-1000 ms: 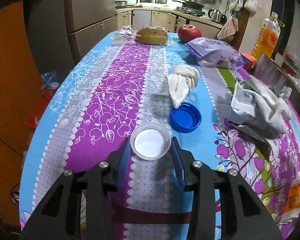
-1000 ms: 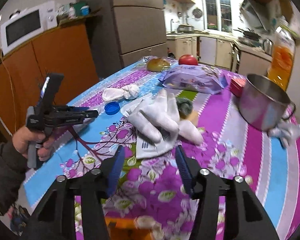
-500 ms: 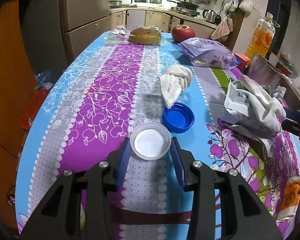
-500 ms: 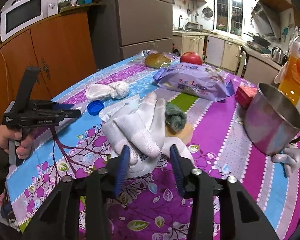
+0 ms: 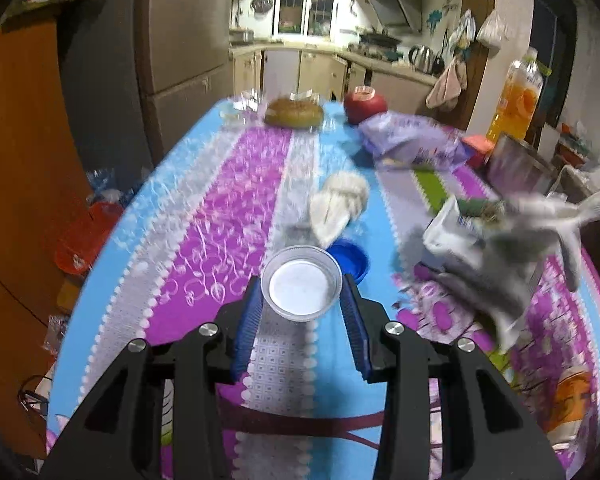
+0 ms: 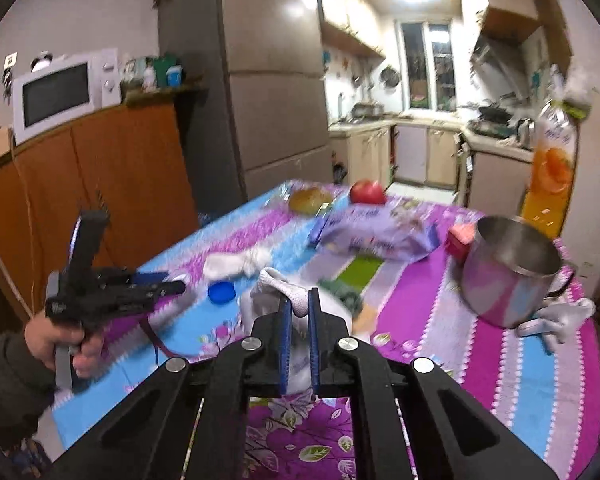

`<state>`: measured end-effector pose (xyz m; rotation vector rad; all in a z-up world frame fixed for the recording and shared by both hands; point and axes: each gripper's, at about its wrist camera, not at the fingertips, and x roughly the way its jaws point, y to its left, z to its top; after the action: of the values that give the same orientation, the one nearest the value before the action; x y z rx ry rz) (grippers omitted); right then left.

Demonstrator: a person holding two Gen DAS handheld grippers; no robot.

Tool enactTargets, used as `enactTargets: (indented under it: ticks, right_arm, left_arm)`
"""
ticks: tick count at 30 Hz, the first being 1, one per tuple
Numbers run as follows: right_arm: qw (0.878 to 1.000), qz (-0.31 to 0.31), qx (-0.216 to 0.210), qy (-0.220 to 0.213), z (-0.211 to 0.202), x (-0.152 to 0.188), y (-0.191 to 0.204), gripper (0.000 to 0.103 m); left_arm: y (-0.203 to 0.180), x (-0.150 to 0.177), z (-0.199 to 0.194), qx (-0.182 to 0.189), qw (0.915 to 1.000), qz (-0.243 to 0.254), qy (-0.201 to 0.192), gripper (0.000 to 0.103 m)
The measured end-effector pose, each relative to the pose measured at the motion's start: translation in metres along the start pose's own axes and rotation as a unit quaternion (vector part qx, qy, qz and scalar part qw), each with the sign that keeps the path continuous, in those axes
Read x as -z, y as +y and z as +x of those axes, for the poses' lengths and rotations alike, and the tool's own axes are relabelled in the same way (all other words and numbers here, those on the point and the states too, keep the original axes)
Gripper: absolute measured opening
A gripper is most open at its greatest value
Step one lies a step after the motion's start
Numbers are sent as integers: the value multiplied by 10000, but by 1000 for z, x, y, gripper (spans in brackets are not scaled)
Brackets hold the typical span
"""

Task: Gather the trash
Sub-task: 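Grasp the white plastic lid with the left gripper while the right grasps the white glove, then lift the white lid and glove and carry both over the green bin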

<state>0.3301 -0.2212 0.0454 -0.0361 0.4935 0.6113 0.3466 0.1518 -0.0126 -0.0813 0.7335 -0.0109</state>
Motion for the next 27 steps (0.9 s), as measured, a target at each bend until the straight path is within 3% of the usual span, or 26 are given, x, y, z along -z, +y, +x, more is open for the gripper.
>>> enactTargets:
  ticks: [6,13,27]
  right_arm:
    - [9980,30,386,-507,-45,-24,6,8]
    - [9952,63,704,-670,-87,-33,9,8]
    - [9835,278,1647,-691,-169,-22,2,8]
  left_arm:
    - [-21,-12,-43,122,9986,106,-512,38]
    - [-63,-22,-88,378,9936,311,-1013,38]
    - [-157,-31,-123,911,9871,591,-1180,38]
